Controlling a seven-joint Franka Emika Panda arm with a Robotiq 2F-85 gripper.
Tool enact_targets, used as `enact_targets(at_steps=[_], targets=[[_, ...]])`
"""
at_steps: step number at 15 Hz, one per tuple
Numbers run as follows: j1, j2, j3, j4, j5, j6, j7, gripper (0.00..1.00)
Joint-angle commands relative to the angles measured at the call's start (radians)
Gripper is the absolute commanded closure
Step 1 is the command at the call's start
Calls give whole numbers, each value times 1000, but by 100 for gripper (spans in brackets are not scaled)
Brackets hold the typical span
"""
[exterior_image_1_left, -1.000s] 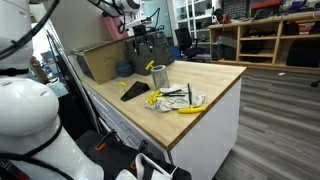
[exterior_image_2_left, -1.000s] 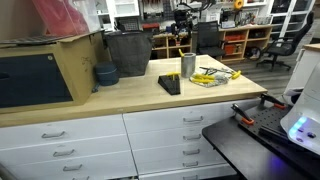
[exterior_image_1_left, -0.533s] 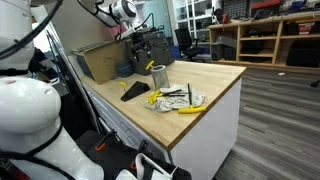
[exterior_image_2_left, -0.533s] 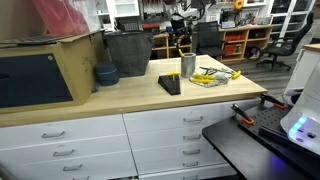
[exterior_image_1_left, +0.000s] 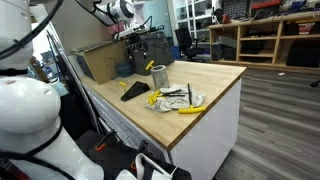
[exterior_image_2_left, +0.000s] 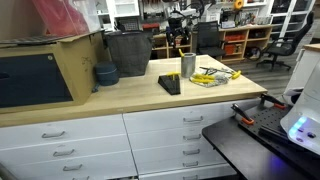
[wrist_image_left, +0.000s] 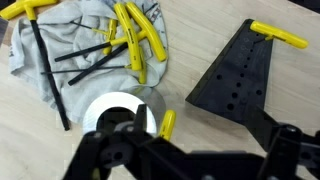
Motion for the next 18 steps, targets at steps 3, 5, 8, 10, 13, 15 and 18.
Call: enact_targets(at_steps=[3,5,8,10,13,15,18], targets=[[8,3,-13,1,-18,3,47,0],[19,19,-27,11,-29,12,125,0],[37,53,-36,48,-20,13,249,0],[58,74,-39,68,-35,19,316,0],[102,108,-54,108,-99,12,401,0],[132,131,-68,140,-156,-3,445,0],[158,162,-88,175,-223,-16,491,0]])
